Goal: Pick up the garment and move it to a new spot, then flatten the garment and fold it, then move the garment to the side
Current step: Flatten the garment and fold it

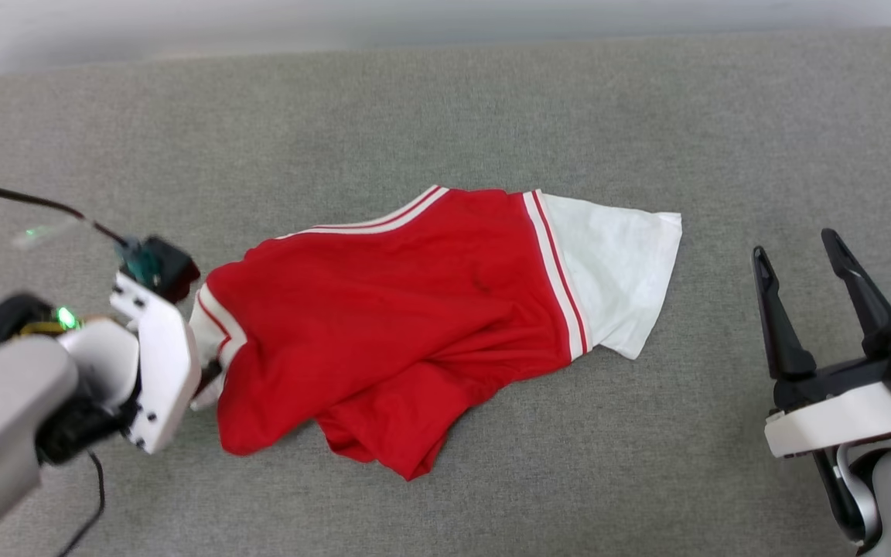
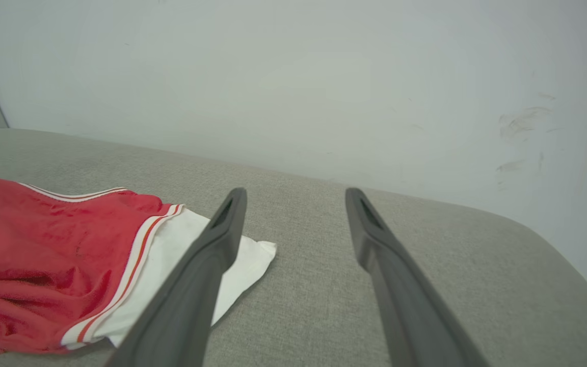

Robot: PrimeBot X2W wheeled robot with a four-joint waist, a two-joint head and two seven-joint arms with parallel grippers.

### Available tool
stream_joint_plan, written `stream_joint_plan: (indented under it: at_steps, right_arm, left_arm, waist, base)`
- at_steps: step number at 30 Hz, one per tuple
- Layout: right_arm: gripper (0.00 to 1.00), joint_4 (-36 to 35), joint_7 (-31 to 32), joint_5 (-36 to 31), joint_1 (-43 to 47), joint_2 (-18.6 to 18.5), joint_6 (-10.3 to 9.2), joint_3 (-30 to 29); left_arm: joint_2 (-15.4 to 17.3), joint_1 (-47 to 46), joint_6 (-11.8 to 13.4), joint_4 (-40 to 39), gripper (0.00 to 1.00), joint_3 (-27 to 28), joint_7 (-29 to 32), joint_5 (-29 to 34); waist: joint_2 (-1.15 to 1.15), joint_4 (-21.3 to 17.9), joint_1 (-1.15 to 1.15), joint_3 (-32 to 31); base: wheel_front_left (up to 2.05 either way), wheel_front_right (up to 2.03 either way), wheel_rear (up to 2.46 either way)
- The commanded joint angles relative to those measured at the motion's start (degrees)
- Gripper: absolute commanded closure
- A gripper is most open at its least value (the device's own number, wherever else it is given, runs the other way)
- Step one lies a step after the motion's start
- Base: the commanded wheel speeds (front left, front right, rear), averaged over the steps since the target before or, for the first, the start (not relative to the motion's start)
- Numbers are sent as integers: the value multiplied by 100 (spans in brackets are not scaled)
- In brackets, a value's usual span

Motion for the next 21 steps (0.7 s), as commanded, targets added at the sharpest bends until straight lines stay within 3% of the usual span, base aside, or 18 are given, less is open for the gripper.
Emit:
stream_joint_plan:
  at_steps: [1,5,9,21]
  right_arm:
    - [0,6,-12,-32,114,35,-4,-9]
    - [0,-45,-12,-42,144,67,-4,8]
    - [0,-96,-11,-59,155,105,-4,35]
    - [0,-148,-12,-52,276,104,-4,35]
  left_arm:
    - [66,-183,-32,-109,0,69,34,48]
    - [346,-704,-64,-523,0,212,276,248]
    - [428,-1207,-52,-942,0,383,469,409]
    - [-135,-1223,-338,-1985,0,-13,1504,242]
  waist:
    - [0,15,0,-76]
    - [0,-9,0,-157]
    - [0,-79,0,-189]
    - [0,-323,0,-341]
  base:
    - [0,0,0]
    - [0,0,0]
    - [0,0,0]
    - [0,0,0]
